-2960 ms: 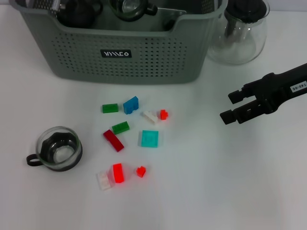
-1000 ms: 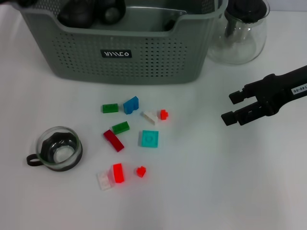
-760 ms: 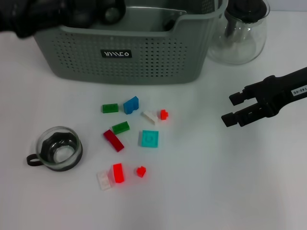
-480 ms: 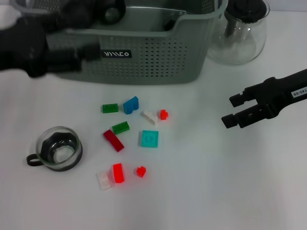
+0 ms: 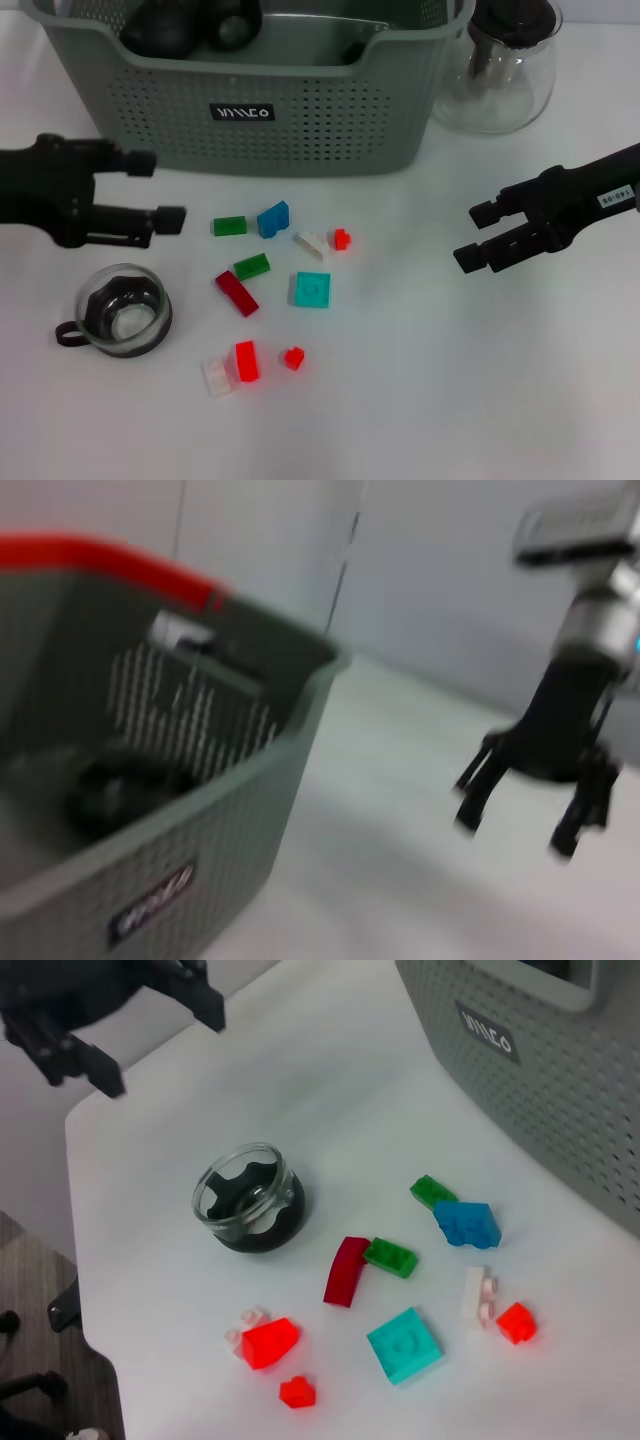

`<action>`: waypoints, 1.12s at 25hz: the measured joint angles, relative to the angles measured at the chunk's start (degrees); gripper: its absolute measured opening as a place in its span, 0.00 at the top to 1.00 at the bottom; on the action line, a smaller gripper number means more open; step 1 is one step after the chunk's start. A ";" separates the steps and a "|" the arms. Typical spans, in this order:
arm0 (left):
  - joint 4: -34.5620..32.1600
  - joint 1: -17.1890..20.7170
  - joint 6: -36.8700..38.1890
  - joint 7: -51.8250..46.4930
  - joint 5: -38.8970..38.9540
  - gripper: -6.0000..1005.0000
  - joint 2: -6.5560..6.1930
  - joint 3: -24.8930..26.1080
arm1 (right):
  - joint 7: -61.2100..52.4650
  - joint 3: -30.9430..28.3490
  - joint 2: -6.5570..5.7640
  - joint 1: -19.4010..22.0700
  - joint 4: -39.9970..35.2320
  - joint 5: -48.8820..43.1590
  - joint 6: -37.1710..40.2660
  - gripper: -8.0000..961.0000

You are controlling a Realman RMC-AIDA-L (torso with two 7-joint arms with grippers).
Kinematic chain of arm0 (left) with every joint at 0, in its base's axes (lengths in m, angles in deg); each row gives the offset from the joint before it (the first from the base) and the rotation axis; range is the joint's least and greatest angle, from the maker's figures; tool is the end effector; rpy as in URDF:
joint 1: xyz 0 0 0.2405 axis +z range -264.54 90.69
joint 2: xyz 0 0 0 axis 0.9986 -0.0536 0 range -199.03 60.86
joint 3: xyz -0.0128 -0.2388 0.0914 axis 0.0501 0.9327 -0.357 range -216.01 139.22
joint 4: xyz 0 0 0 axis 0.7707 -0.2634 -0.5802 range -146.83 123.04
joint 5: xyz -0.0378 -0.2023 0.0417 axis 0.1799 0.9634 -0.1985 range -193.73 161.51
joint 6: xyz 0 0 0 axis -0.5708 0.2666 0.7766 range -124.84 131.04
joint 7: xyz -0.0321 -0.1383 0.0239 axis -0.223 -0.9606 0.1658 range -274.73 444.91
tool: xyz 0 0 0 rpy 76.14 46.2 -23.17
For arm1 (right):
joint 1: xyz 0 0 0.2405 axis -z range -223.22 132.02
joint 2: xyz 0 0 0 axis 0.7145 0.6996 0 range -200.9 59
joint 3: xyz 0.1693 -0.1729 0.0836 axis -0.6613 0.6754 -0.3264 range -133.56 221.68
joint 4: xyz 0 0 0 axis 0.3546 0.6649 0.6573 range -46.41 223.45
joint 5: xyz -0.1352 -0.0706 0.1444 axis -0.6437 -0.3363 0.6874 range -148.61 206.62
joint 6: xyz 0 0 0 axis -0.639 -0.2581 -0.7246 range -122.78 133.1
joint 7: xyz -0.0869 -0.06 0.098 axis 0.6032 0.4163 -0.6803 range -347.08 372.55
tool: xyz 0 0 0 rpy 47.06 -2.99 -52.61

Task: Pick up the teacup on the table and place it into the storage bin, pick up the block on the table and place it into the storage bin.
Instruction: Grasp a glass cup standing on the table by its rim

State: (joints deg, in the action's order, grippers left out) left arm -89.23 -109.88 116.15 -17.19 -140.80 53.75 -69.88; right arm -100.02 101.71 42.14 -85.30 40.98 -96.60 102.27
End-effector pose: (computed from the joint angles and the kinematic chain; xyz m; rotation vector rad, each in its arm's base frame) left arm -0.2460 0.2807 0.0913 -2.7546 -0.7206 -0.4513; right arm 0.2148 0.3532 0.0170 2.9745 -0.9080 -0.0779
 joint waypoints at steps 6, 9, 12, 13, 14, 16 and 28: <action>-1.18 -1.18 -0.40 0.33 -7.43 0.16 -0.75 1.28 | 0.98 0.17 0.76 -1.20 0.00 -2.56 -0.75 0.07; -1.49 -1.35 -0.43 0.59 -9.86 0.16 -0.90 1.81 | 2.16 0.18 1.38 -1.51 0.00 -3.23 -1.55 0.07; -1.60 -1.58 -0.66 1.03 -12.60 0.16 -1.01 2.31 | 3.80 0.18 1.93 -1.87 0.02 -3.31 -2.34 0.07; -1.66 -1.70 -0.73 1.05 -13.55 0.16 -1.06 2.45 | 4.32 0.18 2.11 -2.08 0.03 -3.33 -2.53 0.07; -1.77 -1.82 -0.77 1.05 -14.39 0.16 -1.12 2.55 | 4.95 0.20 2.39 -2.33 0.00 -3.33 -2.60 0.07; -2.03 -1.94 -0.84 1.07 -15.40 0.16 -1.23 2.65 | 5.88 0.41 2.91 -2.84 -0.36 -3.36 -2.92 0.07; -2.07 -2.79 -1.87 1.21 -19.27 0.17 -1.51 2.60 | 1.93 2.67 6.80 -8.95 -0.82 -14.22 -7.78 0.08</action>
State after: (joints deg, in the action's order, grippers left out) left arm -91.30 -112.68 114.27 -15.98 -160.07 52.24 -67.28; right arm -98.09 104.39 48.94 -94.25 40.16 -110.82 94.49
